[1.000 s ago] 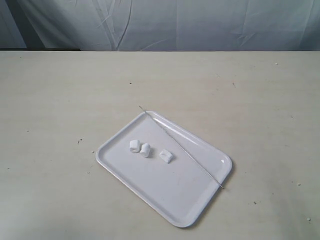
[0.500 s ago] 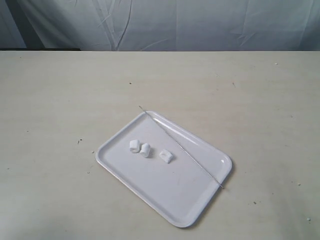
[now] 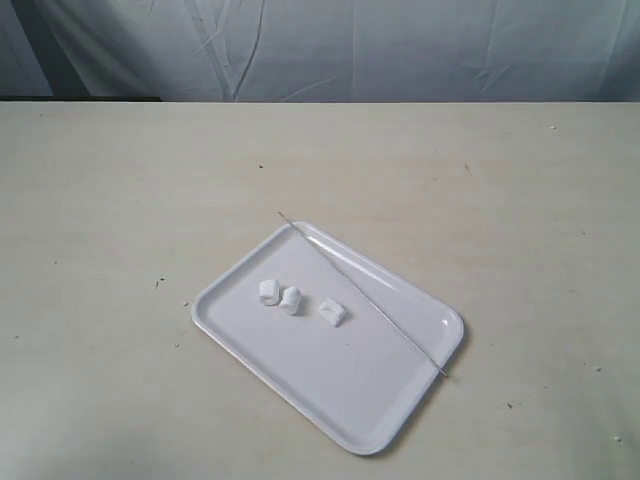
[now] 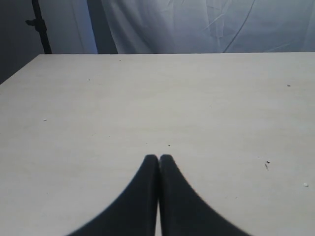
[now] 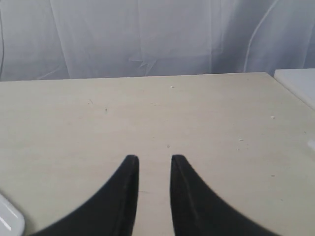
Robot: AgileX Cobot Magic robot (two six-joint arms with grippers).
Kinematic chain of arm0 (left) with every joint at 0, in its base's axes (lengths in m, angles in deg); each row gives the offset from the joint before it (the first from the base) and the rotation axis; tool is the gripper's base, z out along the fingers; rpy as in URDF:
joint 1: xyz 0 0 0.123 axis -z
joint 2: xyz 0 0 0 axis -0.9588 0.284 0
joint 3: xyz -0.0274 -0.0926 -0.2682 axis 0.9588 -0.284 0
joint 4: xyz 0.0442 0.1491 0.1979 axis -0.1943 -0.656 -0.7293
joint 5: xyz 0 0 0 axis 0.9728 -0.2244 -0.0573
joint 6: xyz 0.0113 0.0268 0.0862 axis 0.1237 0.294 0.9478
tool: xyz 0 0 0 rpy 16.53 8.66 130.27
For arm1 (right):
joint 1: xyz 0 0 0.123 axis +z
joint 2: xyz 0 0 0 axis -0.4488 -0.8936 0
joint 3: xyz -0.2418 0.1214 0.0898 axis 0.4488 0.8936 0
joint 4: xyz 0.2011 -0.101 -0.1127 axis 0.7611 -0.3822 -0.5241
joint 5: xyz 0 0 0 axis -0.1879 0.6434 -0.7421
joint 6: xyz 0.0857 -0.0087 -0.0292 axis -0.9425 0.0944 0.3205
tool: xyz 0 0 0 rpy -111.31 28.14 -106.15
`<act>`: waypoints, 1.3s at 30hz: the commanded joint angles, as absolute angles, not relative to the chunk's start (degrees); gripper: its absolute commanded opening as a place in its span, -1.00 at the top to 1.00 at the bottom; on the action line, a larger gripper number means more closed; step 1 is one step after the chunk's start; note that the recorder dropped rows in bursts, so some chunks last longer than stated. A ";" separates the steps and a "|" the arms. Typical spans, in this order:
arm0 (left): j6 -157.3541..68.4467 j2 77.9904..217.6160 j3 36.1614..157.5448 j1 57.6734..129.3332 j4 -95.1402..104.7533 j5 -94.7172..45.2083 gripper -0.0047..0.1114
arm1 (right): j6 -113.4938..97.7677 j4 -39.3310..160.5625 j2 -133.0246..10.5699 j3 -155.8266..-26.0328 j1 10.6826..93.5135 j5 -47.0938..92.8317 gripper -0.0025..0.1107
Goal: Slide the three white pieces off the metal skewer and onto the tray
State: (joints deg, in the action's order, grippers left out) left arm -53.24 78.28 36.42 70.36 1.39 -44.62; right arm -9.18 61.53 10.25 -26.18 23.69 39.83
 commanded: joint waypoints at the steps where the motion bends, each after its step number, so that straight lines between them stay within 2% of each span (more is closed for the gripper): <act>1: -54.34 77.99 36.16 70.83 0.97 -43.63 0.92 | -9.59 62.54 10.57 -26.03 23.52 39.06 0.54; 8: -53.87 77.99 36.16 70.83 1.36 -43.63 0.92 | -8.99 62.67 10.57 -26.03 26.75 39.06 0.54; 39: -53.89 77.99 36.16 70.83 0.69 -43.80 0.92 | -7.66 63.04 10.57 -26.03 26.66 40.34 0.54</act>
